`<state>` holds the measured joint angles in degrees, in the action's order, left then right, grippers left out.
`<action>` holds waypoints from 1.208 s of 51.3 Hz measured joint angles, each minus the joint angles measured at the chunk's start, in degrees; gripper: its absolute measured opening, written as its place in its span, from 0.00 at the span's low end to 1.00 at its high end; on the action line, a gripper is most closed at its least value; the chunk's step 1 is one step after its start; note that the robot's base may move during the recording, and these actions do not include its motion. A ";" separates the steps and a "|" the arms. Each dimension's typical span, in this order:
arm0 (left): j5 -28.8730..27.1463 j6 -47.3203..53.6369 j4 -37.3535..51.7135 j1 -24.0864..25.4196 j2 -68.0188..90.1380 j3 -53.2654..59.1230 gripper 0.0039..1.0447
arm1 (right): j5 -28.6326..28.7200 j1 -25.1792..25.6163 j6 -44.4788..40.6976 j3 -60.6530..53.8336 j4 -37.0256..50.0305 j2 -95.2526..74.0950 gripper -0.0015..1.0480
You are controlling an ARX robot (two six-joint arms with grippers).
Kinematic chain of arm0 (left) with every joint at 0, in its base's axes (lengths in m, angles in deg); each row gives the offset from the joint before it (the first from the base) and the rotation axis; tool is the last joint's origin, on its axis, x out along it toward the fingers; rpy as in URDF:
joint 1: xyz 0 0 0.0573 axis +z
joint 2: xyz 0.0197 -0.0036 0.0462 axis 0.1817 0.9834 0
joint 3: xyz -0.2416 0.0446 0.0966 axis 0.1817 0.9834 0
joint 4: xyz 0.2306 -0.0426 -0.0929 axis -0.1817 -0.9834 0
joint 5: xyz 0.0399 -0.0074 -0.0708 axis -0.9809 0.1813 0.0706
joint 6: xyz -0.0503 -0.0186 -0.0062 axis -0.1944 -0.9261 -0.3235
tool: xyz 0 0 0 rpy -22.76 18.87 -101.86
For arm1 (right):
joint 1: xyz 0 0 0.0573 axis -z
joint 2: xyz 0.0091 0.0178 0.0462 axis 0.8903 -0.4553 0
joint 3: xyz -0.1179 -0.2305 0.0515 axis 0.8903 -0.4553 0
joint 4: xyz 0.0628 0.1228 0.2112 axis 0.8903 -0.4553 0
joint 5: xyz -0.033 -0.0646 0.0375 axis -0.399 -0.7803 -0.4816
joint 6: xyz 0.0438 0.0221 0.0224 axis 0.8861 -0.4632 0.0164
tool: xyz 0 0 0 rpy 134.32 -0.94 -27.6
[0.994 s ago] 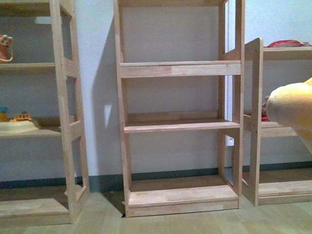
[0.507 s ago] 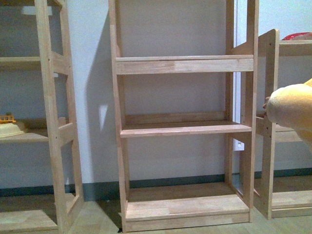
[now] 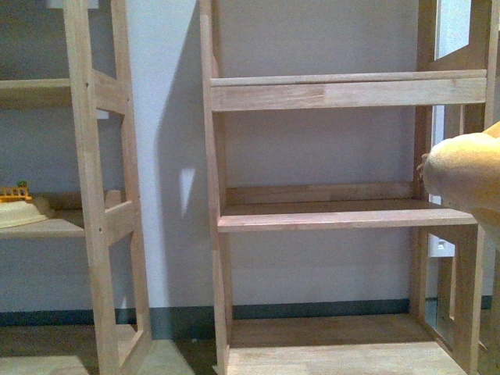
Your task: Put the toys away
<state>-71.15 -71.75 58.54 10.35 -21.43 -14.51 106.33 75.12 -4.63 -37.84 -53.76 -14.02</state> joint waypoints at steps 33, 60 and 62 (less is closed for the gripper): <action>-0.02 -0.02 0.00 0.04 0.00 0.00 0.95 | -0.11 0.00 0.00 0.00 0.00 -0.11 0.16; 0.07 -0.02 0.00 0.04 0.02 0.00 0.95 | -0.26 0.00 0.02 0.00 0.00 -0.11 0.16; 0.04 -0.02 0.00 0.04 0.00 0.00 0.95 | -0.26 0.00 0.02 0.00 0.00 -0.11 0.16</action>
<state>-71.11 -71.77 58.54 10.39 -21.43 -14.51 106.07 75.12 -4.61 -37.84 -53.76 -14.13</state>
